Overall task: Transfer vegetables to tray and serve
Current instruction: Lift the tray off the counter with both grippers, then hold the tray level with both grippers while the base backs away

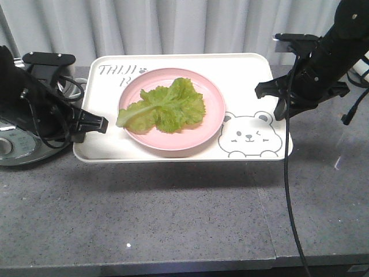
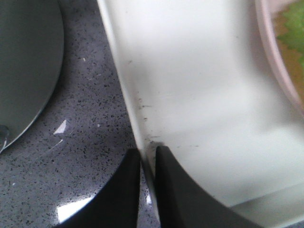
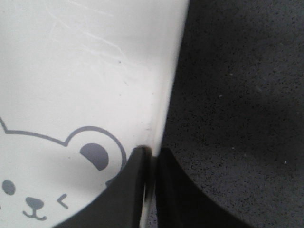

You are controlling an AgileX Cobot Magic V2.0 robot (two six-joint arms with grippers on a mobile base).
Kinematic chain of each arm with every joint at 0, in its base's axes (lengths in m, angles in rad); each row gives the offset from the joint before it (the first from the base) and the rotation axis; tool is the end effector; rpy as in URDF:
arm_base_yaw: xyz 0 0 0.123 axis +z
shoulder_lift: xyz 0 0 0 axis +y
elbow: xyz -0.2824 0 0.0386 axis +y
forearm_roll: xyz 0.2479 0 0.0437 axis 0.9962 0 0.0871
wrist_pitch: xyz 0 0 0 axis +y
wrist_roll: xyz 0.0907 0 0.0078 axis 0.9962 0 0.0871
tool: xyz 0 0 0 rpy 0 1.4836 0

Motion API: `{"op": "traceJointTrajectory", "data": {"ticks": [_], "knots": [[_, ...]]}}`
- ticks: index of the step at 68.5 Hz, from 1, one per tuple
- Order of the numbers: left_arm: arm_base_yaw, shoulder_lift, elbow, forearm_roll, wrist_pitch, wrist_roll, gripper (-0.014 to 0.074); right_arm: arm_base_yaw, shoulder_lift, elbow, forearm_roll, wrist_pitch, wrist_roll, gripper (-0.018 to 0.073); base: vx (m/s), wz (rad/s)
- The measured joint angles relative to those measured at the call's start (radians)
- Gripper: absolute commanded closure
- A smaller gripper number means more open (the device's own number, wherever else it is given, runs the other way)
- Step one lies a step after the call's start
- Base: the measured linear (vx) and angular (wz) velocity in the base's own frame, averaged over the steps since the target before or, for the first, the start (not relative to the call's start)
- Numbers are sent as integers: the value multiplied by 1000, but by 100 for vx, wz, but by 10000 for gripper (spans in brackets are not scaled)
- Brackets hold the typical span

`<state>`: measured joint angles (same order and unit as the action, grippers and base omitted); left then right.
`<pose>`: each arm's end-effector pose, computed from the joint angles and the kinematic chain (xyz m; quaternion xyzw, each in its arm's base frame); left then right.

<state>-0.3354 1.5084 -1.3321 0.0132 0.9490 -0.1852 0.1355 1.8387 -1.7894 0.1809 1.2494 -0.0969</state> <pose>0.3013 -0.1040 0.3283 0.0747 0.9618 -0.0618 0.2559 0.3879 0.0686 0.3327 -0.1009 0.9748 0.0928 0.1762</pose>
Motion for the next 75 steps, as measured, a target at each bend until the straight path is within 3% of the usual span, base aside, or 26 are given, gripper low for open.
{"op": "traceJointTrajectory", "data": {"ticks": [22, 75], "knots": [[0, -101, 0, -3, 1, 0, 603, 0, -88, 0, 16, 6, 0, 565, 0, 0], [0, -103, 0, -13, 62, 0, 603, 1, -95, 2, 29, 18, -6, 565, 0, 0]]}}
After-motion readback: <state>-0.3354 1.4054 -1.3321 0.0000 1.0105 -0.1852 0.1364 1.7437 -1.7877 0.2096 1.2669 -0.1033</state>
